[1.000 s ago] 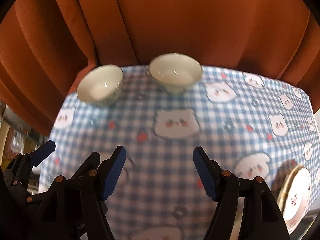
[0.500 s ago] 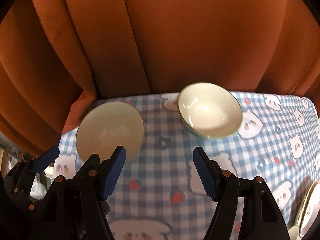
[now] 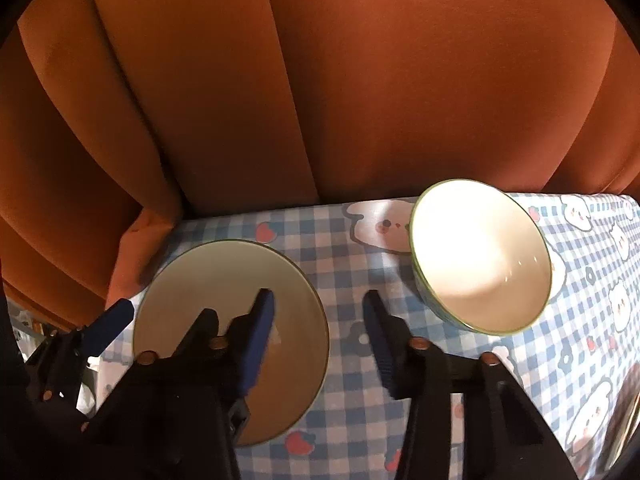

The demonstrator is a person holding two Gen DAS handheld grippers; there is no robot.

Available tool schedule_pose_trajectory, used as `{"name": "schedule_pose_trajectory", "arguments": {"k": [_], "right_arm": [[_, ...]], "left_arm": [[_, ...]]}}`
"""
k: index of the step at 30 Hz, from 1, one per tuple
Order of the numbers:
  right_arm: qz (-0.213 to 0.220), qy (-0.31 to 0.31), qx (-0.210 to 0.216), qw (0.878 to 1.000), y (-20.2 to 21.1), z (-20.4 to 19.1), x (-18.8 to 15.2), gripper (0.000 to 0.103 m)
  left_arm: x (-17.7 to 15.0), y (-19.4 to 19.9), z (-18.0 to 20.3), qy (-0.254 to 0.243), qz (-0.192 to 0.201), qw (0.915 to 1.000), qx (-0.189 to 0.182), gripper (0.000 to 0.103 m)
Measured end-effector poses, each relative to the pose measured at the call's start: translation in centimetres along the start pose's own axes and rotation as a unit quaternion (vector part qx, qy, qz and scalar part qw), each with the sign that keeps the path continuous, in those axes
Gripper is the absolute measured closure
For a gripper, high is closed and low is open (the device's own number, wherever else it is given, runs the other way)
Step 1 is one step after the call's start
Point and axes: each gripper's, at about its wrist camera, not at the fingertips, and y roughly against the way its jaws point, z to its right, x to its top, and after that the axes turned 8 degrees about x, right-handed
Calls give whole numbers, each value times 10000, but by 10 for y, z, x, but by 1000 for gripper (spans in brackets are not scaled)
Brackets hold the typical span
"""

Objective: Organize plates and bowls

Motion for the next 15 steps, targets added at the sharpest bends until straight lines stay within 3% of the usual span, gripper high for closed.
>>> {"name": "schedule_pose_trajectory", "arguments": {"k": [6, 9, 15], "right_arm": [[-198, -19, 14, 9998, -16, 4, -3, 73], [-295, -140, 252, 9991, -21, 9, -4, 81], [-311, -89, 233, 9992, -25, 9, -7, 82]], "left_arm": [[-1, -17, 2, 4, -247, 9997, -75, 67], [-2, -20, 2, 80, -325, 9994, -76, 76], [-3, -23, 2, 66, -366, 9993, -12, 78]]}}
